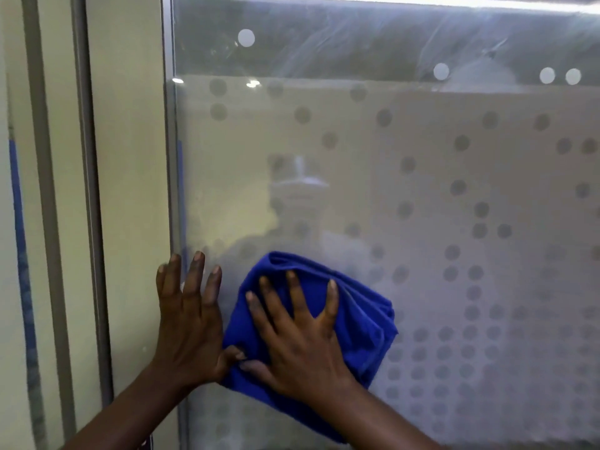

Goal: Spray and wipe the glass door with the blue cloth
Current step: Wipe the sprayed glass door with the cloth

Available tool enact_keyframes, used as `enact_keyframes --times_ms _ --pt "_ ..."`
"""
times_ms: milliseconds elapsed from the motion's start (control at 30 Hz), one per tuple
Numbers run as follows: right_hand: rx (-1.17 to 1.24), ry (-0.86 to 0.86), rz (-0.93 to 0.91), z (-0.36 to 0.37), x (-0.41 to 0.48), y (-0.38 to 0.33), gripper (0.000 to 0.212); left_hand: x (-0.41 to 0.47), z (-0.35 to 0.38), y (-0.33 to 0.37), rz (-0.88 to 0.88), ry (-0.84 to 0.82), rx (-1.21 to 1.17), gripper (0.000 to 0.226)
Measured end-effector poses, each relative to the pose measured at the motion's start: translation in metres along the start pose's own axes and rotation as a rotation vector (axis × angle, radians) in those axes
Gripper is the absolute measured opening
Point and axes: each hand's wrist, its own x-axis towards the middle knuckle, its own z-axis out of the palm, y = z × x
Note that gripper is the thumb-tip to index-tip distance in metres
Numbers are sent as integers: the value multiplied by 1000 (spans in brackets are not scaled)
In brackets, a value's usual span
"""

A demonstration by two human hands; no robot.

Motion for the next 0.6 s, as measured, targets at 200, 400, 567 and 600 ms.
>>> enact_keyframes --times_ms 200,400,567,600 --pt "-86 -73 250 8 -78 49 99 -1 1 0 7 -12 142 95" --pt "-47 -182 709 -13 -127 137 103 -3 4 1 -17 40 159 91" --pt "26 -43 974 -42 -82 177 98 -4 5 1 -24 57 138 92" --pt "40 -10 1007 -46 -66 182 98 -4 5 1 -23 61 135 92"
